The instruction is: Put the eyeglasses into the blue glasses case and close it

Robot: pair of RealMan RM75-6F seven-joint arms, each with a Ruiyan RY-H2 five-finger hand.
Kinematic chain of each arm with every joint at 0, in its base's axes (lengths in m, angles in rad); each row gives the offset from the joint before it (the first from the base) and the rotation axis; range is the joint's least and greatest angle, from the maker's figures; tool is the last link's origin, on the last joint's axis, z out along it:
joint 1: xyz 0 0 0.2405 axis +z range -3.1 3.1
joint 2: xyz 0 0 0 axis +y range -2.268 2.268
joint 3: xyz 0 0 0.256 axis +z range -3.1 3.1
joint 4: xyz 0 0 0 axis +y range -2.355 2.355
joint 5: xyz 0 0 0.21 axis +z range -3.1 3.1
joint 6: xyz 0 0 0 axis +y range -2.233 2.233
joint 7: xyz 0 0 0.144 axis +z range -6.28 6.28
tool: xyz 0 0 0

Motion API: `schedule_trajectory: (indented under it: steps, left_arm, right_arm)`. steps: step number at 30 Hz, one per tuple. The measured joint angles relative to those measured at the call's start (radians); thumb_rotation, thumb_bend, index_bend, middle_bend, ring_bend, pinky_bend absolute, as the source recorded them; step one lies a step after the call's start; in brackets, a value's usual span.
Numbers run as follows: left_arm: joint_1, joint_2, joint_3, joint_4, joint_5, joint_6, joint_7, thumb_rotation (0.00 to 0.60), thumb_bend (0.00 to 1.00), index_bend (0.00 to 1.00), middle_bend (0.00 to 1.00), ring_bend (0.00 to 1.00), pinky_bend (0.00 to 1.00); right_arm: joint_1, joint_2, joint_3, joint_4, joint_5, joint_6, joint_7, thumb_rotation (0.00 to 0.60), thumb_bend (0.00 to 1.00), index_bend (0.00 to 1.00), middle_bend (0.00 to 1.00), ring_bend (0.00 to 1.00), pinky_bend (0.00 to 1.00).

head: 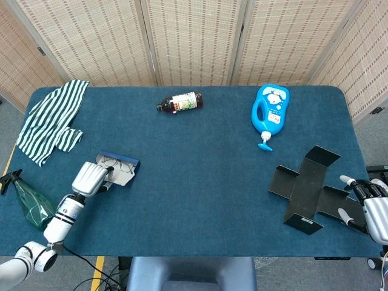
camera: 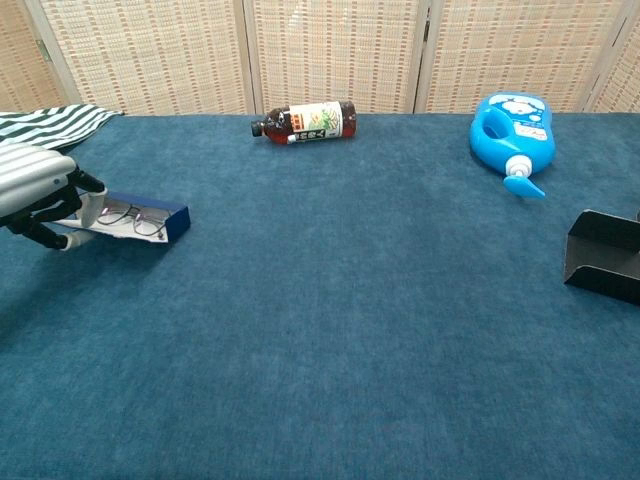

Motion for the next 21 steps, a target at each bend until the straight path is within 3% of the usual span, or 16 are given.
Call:
schedule_trajectory:
  steps: [4, 8, 21]
  left_arm:
    - [0.025, 0.109, 0.023, -0.168, 0.000, -0.008, 0.078, 0.600, 0.43, 0.66, 0.95, 0.90, 0.98]
    - [0.031, 0.175, 0.030, -0.267, -0.009, -0.037, 0.164, 0.600, 0.43, 0.65, 0.94, 0.90, 0.98]
    - [-0.051, 0.170, -0.037, -0.281, -0.100, -0.198, 0.309, 0.600, 0.43, 0.61, 0.92, 0.89, 0.98]
  right_arm:
    - [0.002, -0.002, -0.001, -0.001, -0.002, -0.003, -0.001, 0.600, 0.26, 0.18, 0.37, 0.26, 0.27]
    - [0.007, -0.005, -0.002, 0.002, -0.006, -0.008, 0.002, 0.600, 0.26, 0.18, 0.37, 0.26, 0.27]
    - [-0.007, -0.005, -0.007, 0.018, 0.004, 0.004, 0.019, 0.600, 0.25, 0.18, 0.37, 0.26, 0.27]
